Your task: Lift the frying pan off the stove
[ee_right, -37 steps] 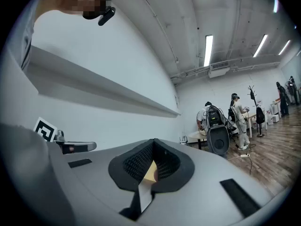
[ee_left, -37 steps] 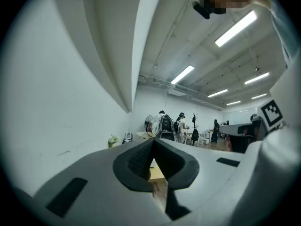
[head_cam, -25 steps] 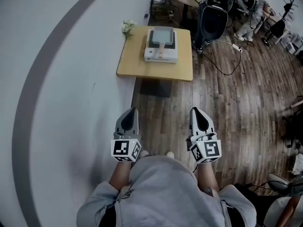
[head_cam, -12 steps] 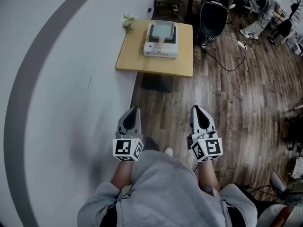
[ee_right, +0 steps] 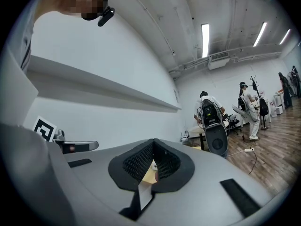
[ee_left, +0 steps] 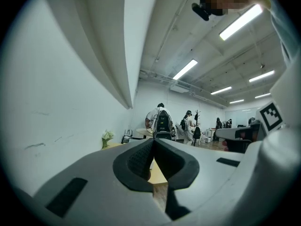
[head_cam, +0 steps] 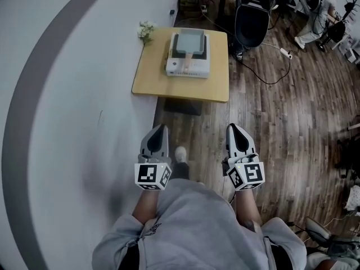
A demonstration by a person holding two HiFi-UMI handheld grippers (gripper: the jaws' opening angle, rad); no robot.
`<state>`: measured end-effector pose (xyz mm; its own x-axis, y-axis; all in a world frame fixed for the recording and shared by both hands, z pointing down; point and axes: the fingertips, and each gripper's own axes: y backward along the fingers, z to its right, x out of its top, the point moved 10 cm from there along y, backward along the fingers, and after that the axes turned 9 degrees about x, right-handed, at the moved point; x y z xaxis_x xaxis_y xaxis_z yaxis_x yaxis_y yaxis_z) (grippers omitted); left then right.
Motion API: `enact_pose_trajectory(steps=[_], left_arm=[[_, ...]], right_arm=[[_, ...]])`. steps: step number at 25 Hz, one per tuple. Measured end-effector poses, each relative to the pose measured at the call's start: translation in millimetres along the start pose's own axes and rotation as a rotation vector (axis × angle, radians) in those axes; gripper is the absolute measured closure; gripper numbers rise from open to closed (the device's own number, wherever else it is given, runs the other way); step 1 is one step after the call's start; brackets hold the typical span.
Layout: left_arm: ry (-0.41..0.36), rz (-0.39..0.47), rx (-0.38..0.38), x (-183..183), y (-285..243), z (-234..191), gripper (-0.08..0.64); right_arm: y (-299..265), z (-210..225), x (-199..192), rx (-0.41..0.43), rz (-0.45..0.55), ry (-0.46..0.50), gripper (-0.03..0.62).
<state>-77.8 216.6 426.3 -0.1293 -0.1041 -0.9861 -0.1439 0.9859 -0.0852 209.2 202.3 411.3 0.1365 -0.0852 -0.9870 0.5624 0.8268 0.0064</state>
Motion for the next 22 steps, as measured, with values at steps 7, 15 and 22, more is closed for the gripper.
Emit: enact_pose_trajectory(steps=[7, 15, 22], left_arm=[[0.001, 0.011, -0.067, 20, -91, -44, 0.558], [0.03, -0.011, -0.121, 37, -164, -90, 0.559], [0.054, -0.051, -0.146, 37, -195, -105, 0.558]], right_arm=[[-93, 15, 12, -0.032, -0.001, 0.009, 0.594], [-172, 14, 22, -0.041, 0.007, -0.013, 0.594], [-204, 25, 15, -0.047, -0.037, -0.043, 0.594]])
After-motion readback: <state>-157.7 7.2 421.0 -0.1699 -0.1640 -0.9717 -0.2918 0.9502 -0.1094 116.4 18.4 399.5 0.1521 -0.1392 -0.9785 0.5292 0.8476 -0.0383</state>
